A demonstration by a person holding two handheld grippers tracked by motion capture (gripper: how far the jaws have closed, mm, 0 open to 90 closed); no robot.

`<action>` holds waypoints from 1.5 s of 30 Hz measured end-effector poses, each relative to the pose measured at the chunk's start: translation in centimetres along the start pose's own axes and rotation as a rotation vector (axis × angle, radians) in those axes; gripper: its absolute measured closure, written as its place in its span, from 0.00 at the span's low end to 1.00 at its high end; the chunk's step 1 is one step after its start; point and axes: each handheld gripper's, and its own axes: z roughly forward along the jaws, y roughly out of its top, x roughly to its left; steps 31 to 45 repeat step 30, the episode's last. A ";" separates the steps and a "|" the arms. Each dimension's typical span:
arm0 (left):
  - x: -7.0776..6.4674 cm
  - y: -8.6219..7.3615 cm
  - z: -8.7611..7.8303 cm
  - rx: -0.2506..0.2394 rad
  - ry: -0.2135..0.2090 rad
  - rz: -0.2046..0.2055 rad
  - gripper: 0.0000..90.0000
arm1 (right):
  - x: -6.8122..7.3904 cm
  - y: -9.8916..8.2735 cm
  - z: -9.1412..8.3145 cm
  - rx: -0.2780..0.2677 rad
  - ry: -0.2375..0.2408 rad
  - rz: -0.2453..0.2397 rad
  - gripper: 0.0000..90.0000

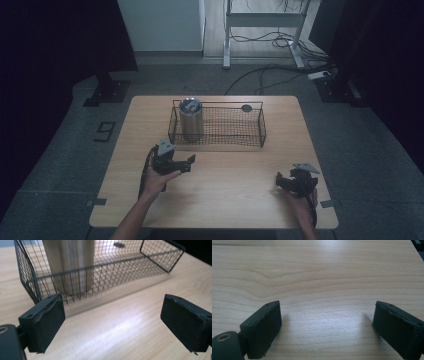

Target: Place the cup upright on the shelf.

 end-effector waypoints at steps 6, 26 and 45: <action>-1.2 -2.5 -0.4 0.045 0.006 0.051 0.07 | 0.0 0.0 0.0 0.000 0.000 0.000 0.09; -1.6 -7.5 -0.7 0.137 0.012 -0.008 0.08 | 0.0 0.0 0.0 -0.001 0.001 0.000 0.10; -1.7 -7.4 -0.8 0.131 0.018 -0.006 0.08 | 0.0 0.0 0.0 -0.001 0.002 0.000 0.10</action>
